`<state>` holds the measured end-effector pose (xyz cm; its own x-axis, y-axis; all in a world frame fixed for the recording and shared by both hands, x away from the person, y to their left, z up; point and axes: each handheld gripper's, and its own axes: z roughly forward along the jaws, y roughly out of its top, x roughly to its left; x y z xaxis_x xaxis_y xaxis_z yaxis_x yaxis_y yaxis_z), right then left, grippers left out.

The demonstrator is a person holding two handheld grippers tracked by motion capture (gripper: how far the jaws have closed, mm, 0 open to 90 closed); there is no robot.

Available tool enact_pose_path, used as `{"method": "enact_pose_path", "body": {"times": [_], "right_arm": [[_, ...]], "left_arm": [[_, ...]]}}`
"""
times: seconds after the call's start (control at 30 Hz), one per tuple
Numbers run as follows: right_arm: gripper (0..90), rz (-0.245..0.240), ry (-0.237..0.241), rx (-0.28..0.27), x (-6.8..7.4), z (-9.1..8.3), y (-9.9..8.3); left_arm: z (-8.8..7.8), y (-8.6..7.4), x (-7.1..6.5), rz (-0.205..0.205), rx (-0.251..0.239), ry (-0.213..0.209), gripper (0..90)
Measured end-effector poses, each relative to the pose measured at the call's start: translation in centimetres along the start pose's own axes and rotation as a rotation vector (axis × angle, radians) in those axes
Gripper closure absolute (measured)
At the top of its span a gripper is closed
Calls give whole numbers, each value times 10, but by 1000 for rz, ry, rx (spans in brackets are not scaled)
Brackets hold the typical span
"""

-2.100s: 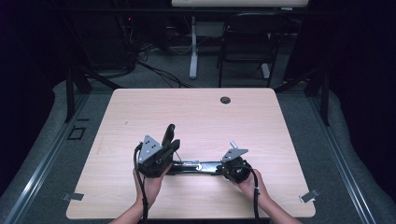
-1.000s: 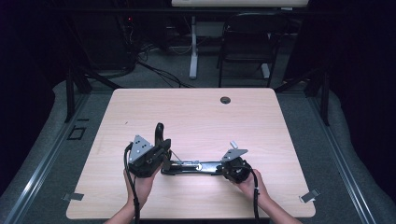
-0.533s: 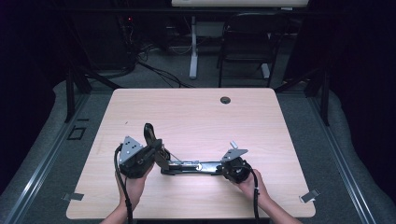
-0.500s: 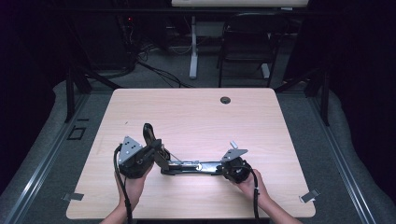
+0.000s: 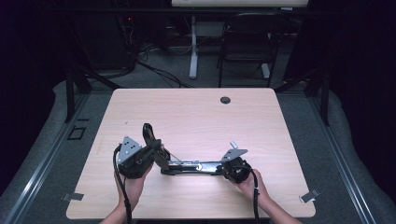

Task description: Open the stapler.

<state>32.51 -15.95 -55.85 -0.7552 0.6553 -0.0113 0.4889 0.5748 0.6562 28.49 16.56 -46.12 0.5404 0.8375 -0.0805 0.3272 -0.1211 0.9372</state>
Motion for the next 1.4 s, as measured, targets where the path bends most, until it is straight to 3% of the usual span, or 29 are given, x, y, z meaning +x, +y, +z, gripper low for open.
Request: {"method": "enact_pose_path", "body": {"times": [0.13,0.33,0.43,0.7,0.9,1.1,1.17,1.27,1.4], "right_arm": [[900,-1,-2,1,0,0,0],[900,-1,-1,-2,0,-1,0],[900,2,0,9,0,0,1],[900,4,4,3,-1,0,0],[871,6,7,-3,-3,0,-1],[846,-18,21,14,-6,-2,0],[830,-15,0,20,-6,-2,0],[777,5,-15,38,-10,-4,1],[717,29,-11,29,-15,-7,0]], "left_arm": [[-5,-2,4,-5,-2,25,900],[-15,-8,38,-105,-10,88,900],[-15,-12,45,-151,2,95,900],[-11,-14,50,-167,19,106,900],[-12,-11,45,-122,9,102,900],[-8,-8,34,-68,27,27,864],[-6,-7,29,-53,39,-29,837],[-1,-7,19,-46,84,-115,787],[5,-8,8,7,150,-179,668]]}}
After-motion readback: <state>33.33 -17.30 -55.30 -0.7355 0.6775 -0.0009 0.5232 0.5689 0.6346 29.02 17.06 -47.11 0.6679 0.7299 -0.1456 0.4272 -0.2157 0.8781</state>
